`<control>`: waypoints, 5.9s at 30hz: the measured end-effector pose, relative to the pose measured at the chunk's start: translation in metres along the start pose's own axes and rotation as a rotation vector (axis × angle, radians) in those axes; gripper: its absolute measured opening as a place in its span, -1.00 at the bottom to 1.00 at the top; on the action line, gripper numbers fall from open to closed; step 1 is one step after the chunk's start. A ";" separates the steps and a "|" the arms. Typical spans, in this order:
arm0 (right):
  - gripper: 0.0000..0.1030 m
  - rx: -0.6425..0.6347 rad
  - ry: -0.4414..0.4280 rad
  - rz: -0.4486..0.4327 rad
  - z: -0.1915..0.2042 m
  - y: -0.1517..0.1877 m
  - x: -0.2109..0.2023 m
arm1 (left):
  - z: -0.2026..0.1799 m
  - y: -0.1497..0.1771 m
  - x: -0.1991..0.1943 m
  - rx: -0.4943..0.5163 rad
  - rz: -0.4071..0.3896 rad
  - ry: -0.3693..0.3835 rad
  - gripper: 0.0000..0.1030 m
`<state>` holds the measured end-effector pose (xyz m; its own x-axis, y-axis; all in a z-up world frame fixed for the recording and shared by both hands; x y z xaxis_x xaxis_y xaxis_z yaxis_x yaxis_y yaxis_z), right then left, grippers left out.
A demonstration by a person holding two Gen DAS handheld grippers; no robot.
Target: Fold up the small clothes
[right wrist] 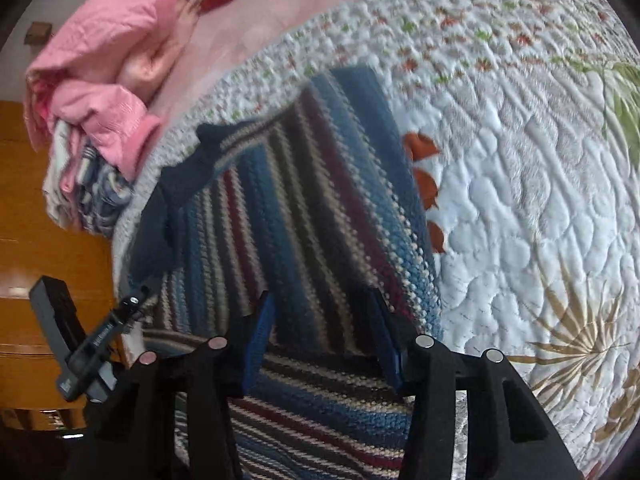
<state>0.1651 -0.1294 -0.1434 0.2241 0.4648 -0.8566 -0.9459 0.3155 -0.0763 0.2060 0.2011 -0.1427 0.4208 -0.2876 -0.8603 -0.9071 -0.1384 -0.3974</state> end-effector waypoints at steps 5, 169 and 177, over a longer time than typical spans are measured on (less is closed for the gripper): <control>-0.10 -0.020 0.024 -0.004 0.002 0.002 0.006 | 0.041 -0.001 -0.004 -0.076 -0.008 -0.049 -0.54; 0.18 -0.233 -0.020 0.129 0.319 0.053 0.193 | 0.285 -0.070 -0.129 -0.352 -0.174 -0.232 0.11; -0.80 -0.278 -0.081 0.070 0.335 0.048 0.164 | 0.288 -0.071 -0.132 -0.401 -0.190 -0.196 0.12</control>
<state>0.2356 0.2392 -0.1162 0.1638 0.5453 -0.8221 -0.9852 0.0470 -0.1651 0.2135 0.5214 -0.0932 0.5349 -0.0434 -0.8438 -0.7249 -0.5366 -0.4319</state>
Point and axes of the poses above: each gripper's, at about its wrist camera, not at the fingertips, and x roughly the way its jaws point, z to its left, y to its underside, the point moved 4 cm from there along x, roughly the way its jaws point, and after that the axes turned 3 degrees about -z, right-handed, at the moved point
